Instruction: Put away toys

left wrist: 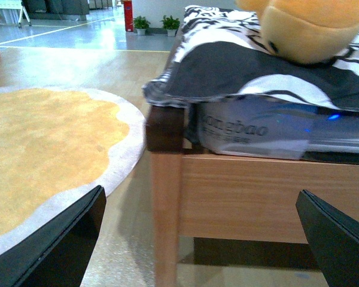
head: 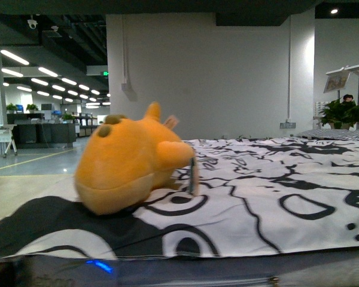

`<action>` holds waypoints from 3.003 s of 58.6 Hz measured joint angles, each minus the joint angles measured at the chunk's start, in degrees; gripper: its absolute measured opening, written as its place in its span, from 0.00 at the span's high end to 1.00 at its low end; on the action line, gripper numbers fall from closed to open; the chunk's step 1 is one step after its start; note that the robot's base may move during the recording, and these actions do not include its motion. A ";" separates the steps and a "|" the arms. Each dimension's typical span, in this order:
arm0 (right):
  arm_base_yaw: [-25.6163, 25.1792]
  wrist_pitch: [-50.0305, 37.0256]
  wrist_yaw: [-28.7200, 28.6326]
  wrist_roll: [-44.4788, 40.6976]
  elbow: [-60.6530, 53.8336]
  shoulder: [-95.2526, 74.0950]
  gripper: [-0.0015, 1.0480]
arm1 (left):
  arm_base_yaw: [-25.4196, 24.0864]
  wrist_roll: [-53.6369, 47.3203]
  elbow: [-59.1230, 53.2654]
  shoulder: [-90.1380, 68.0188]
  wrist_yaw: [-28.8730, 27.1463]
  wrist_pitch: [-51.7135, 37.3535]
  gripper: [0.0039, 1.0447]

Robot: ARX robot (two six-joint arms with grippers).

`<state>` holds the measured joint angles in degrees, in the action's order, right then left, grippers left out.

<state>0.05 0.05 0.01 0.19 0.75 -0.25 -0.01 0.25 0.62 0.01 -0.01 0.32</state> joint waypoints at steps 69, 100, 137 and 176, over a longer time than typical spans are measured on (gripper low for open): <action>7.23 -27.82 -4.83 2.95 36.22 -55.56 0.00 | 0.07 0.00 0.00 -0.07 -0.02 -0.04 0.05; 11.56 -18.69 16.15 2.38 67.41 -87.62 0.00 | 0.07 0.00 0.00 -0.07 -0.02 -0.04 0.05; 11.26 -15.15 17.05 4.79 66.03 -96.32 0.00 | 0.07 0.00 0.00 -0.07 -0.02 -0.04 0.05; 10.21 -11.47 7.13 5.07 71.30 -85.33 0.69 | 0.07 0.00 0.00 -0.07 -0.02 -0.04 0.05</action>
<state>10.26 -11.42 7.14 5.26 72.05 -85.58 0.05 0.25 0.62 -0.05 -0.03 0.27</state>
